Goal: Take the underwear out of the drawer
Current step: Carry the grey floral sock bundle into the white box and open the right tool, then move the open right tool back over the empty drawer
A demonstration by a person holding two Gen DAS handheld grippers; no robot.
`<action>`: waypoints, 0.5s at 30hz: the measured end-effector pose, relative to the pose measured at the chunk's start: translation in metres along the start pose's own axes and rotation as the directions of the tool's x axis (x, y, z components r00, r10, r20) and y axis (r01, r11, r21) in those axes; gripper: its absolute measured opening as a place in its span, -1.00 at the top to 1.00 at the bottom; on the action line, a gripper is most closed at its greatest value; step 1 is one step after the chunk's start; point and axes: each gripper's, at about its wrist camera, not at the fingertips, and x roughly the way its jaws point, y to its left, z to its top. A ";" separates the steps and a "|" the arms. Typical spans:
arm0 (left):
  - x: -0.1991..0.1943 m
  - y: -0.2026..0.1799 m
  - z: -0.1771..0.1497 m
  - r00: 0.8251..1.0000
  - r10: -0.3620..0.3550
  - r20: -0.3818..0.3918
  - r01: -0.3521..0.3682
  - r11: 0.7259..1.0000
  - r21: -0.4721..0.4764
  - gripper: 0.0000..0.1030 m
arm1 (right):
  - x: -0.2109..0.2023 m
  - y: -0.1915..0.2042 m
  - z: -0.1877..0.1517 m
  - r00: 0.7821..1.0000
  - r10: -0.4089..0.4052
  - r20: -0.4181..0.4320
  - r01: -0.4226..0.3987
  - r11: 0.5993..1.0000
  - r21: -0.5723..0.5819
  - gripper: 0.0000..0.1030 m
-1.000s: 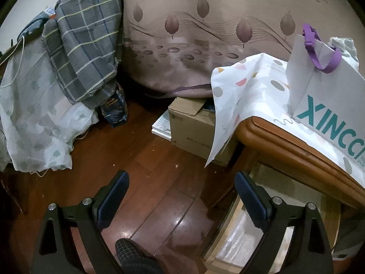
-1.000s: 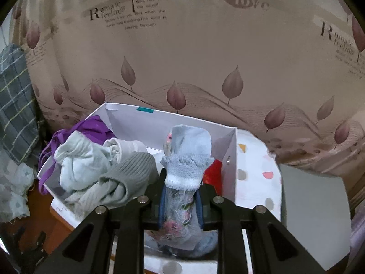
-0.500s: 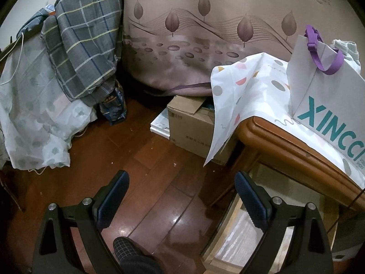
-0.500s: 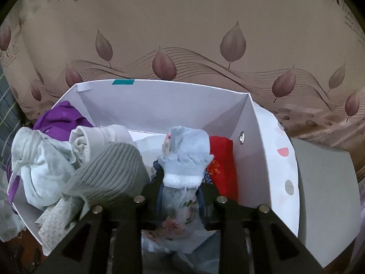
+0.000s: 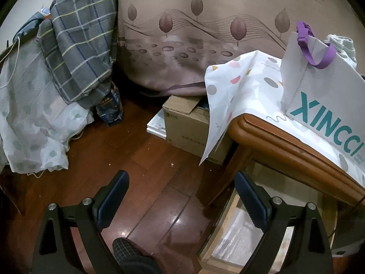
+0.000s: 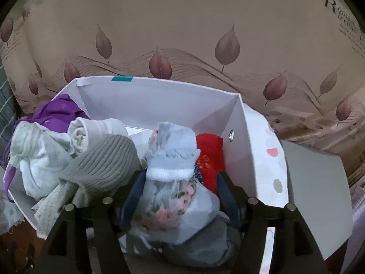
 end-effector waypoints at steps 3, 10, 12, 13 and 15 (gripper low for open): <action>0.000 -0.003 -0.001 1.000 -0.006 0.000 0.006 1.000 0.002 -0.79 | -0.011 -0.001 0.001 1.000 0.001 0.018 -0.001 1.000 0.001 -0.33; -0.002 -0.009 -0.003 1.000 -0.008 0.005 0.008 1.000 0.025 -0.79 | -0.055 -0.002 -0.007 0.993 0.013 0.116 -0.014 1.000 0.004 -0.52; -0.002 -0.011 -0.004 1.000 -0.011 0.007 0.011 0.999 0.030 -0.79 | -0.070 -0.004 -0.015 0.990 0.037 0.133 -0.039 0.999 0.008 -0.53; -0.003 -0.012 -0.004 1.000 -0.013 0.005 0.013 0.999 0.035 -0.79 | -0.078 -0.005 -0.021 0.989 0.049 0.142 -0.051 0.999 0.008 -0.53; -0.004 -0.015 -0.005 1.000 -0.020 0.008 0.020 0.999 0.044 -0.79 | -0.089 -0.006 -0.032 0.986 0.066 0.153 -0.067 0.998 0.004 -0.53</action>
